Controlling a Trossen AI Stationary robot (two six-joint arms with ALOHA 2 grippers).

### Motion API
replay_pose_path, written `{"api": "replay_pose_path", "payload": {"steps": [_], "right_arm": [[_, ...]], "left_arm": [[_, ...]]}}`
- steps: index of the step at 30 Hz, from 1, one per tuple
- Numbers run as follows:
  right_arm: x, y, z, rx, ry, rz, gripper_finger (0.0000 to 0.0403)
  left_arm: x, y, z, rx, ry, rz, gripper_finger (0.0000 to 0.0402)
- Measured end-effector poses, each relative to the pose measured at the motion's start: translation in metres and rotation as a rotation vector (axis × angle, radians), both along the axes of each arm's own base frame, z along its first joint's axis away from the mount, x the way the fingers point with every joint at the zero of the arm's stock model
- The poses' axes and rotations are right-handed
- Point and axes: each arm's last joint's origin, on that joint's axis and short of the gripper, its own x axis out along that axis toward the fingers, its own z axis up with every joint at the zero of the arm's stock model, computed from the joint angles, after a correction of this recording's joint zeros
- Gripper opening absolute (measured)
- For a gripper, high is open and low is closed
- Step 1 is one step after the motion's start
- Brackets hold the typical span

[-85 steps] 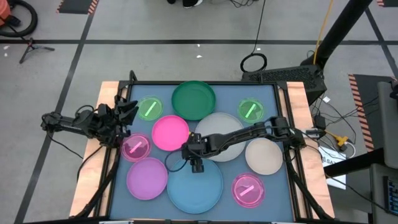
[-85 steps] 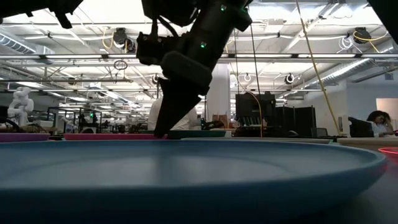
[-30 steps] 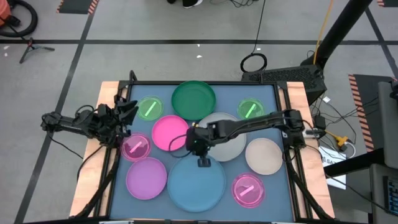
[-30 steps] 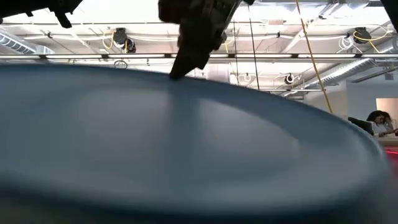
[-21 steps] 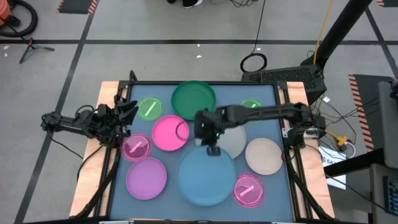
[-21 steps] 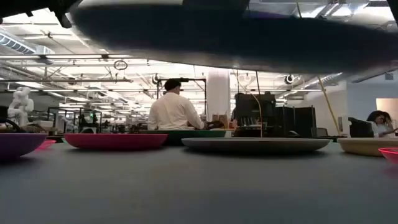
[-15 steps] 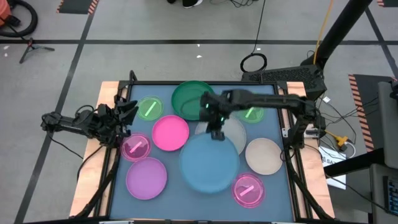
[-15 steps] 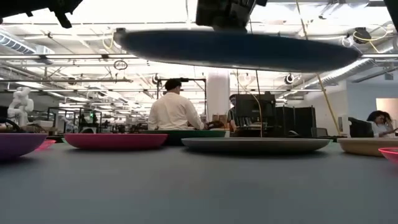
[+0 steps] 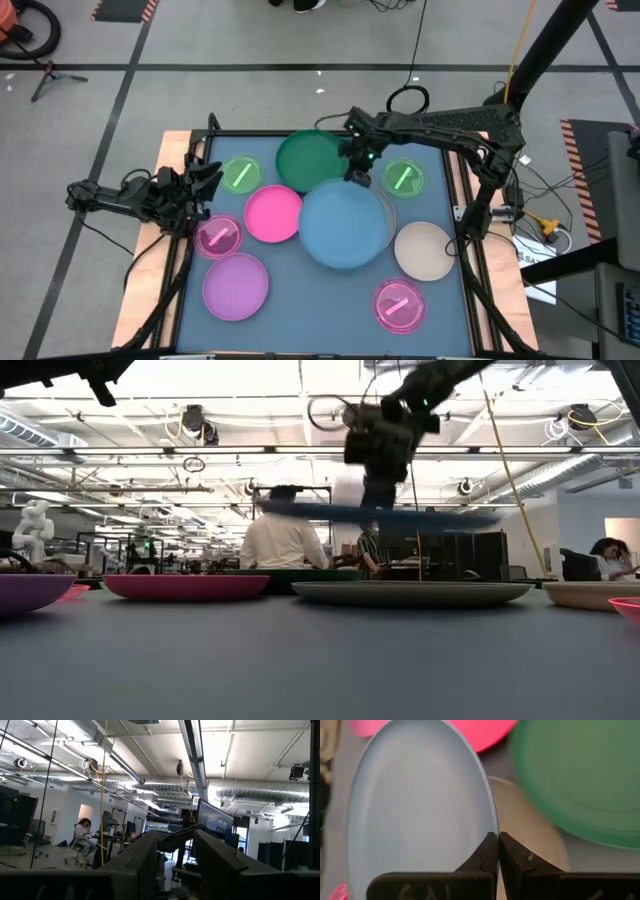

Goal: Stack plastic plates
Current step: Stack the blue plate on top of the gray plate, then stack the green plate on top of the blue plate

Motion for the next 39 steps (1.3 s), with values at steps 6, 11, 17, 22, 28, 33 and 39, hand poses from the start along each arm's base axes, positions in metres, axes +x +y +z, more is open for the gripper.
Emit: {"api": "replay_pose_path", "payload": {"steps": [6,11,17,22,28,33,39], "right_arm": [[-0.020,-0.026,-0.022,-0.016,-0.010,-0.073,0.0000],[-0.032,-0.030,-0.036,0.007,0.028,-0.092,0.0001],[-0.037,-0.028,-0.045,0.033,0.058,-0.109,0.0035],[-0.037,-0.029,-0.045,0.048,0.069,-0.136,0.0075],[-0.039,-0.031,-0.046,-0.002,0.137,-0.202,0.0107],[-0.039,-0.030,-0.046,-0.004,0.149,-0.220,0.0115],[-0.035,-0.015,-0.034,-0.140,0.201,-0.232,0.0103]], "left_arm": [[0.000,0.000,0.000,0.001,0.001,0.001,0.0138],[0.000,0.000,0.000,0.003,0.002,0.002,0.0138],[0.000,0.000,0.000,0.004,0.003,0.002,0.0138],[0.000,0.000,0.000,0.004,0.003,0.002,0.0138],[0.000,0.000,0.000,0.012,0.010,0.007,0.0138],[0.000,0.000,0.000,0.013,0.010,0.008,0.0138],[0.001,0.000,-0.001,0.032,0.029,0.020,0.0138]]}}
